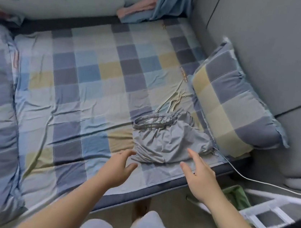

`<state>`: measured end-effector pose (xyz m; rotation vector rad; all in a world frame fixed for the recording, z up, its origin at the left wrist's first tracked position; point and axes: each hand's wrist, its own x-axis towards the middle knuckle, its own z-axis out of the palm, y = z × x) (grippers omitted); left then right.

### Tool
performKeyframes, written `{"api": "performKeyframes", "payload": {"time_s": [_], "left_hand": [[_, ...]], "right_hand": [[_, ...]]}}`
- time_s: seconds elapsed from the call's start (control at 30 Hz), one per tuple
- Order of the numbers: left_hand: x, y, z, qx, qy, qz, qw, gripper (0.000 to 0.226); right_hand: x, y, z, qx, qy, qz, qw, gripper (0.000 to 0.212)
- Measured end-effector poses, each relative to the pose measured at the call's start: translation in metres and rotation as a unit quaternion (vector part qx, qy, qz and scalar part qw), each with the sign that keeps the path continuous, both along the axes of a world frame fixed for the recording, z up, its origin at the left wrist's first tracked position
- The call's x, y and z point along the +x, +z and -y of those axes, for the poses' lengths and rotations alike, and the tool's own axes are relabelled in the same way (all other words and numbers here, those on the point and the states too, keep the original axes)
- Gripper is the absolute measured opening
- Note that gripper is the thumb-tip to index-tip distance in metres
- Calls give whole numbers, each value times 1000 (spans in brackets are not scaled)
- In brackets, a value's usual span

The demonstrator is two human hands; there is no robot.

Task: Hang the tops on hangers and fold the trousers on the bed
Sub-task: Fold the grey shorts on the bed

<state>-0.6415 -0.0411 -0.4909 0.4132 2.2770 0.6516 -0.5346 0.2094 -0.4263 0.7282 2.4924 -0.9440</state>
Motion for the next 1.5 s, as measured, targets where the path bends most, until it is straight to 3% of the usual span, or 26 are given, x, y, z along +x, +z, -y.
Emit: {"api": "performKeyframes", "payload": {"time_s": [0.2,0.43,0.6,0.77,0.87,0.93,1.0,1.07,1.17,1.3,1.33,1.4,1.5], "left_hand": [[-23,-95,-14,-24,57,88,994,43],[-76,-225,-37,-19,52,110,992,50],[-133,-318,-63,-49,23,38,998,58],[-181,-373,-92,-64,-20,-119,991,67],[-195,-395,-101,-110,-72,-109,985,55],[-197,-399,-102,-137,-94,-93,982,27],[-191,-393,-99,-121,-90,-70,986,5],[-178,-380,-96,-85,-71,-25,994,10],[-144,-350,-89,-30,-44,37,998,19],[-86,-304,-78,58,11,141,988,11],[-76,-292,-75,77,40,174,981,10],[-60,-262,-68,122,99,226,961,10],[-51,-202,-56,161,169,260,937,16]], "right_hand": [[-85,-102,-32,-35,57,70,995,55],[-171,-242,-64,28,120,118,985,57],[-223,-353,-71,74,164,133,975,62],[-266,-425,-63,87,169,110,976,76],[-277,-448,-58,90,183,118,972,76],[-279,-454,-57,95,177,130,971,66],[-276,-455,-56,81,155,131,976,38],[-270,-448,-54,57,89,118,987,19],[-256,-422,-43,6,-38,66,997,36],[-237,-372,-20,-39,-99,-13,994,15],[-232,-356,-14,-60,-110,-13,992,21],[-221,-317,0,-132,-165,-32,977,41],[-203,-253,18,-238,-308,-39,921,51]]}}
